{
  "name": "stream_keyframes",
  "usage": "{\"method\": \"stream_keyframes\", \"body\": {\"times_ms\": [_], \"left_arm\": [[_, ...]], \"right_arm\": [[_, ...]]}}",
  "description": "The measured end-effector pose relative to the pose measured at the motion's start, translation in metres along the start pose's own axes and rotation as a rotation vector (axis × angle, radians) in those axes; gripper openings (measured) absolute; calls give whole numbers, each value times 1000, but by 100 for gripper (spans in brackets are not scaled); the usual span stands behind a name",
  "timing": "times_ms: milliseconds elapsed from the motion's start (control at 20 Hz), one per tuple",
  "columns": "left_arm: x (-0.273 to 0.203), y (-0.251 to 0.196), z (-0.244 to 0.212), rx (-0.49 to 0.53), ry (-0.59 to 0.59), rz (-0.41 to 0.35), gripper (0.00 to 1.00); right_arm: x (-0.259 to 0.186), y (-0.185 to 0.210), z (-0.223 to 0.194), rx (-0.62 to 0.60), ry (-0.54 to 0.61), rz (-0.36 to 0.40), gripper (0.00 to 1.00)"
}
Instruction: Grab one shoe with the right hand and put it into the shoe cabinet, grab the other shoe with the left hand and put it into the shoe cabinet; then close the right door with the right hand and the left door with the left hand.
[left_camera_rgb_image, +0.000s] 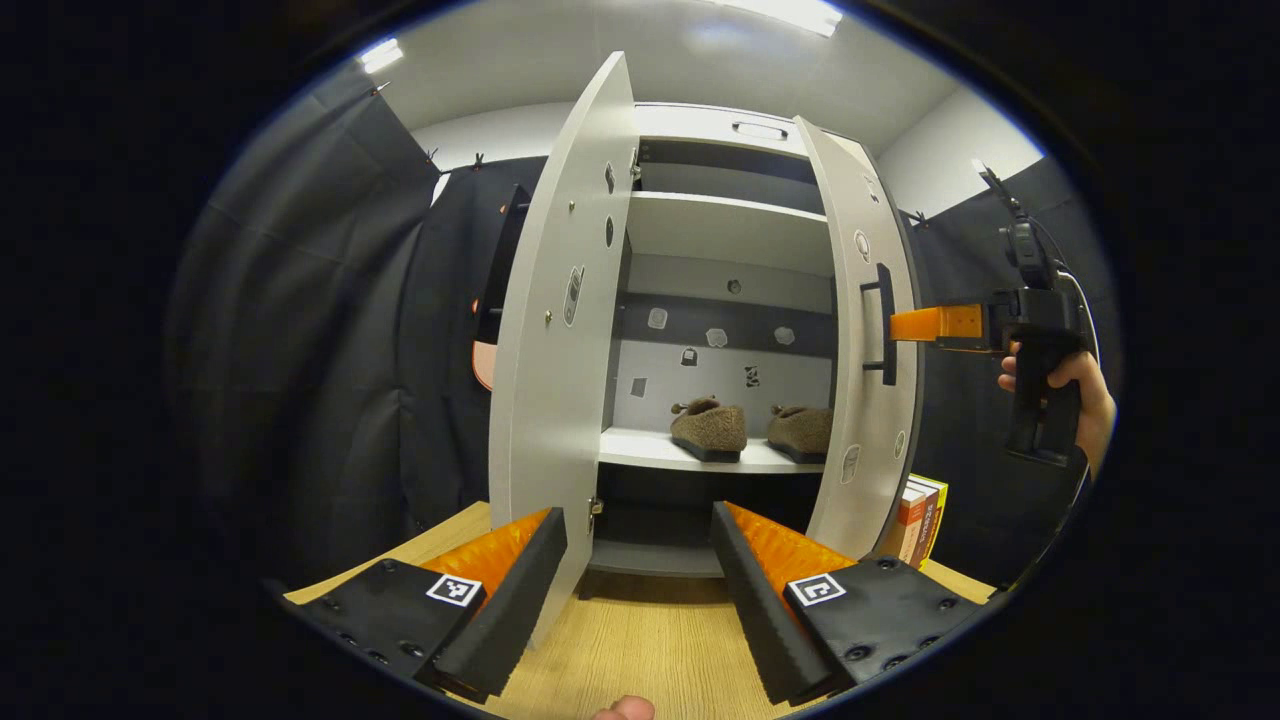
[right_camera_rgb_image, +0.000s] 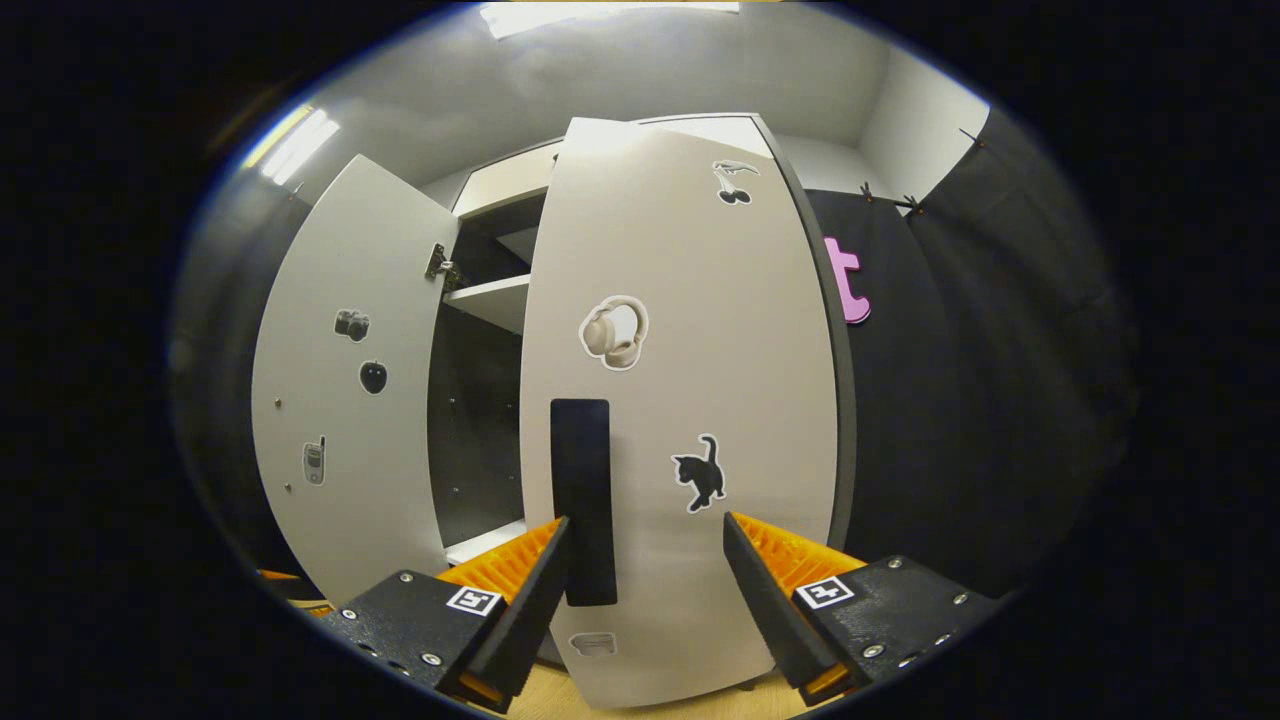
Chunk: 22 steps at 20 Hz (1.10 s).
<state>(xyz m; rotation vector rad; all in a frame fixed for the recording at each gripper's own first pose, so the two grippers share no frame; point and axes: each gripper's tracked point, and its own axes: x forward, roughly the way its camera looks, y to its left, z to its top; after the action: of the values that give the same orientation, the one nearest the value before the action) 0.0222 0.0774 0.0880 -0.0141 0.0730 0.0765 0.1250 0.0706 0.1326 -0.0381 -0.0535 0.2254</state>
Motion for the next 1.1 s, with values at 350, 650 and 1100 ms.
{"method": "stream_keyframes", "body": {"times_ms": [350, 650, 1100], "left_arm": [[-1, 11, 2, -6, -6, 4, 95], [-2, 20, 6, 1, -13, -1, 95], [14, 4, 29, -45, -16, -64, 92]], "right_arm": [[30, 10, -7, -26, 40, -40, 92], [57, 11, -14, -27, 69, -66, 91], [57, 12, -17, -36, 20, -110, 92]]}}
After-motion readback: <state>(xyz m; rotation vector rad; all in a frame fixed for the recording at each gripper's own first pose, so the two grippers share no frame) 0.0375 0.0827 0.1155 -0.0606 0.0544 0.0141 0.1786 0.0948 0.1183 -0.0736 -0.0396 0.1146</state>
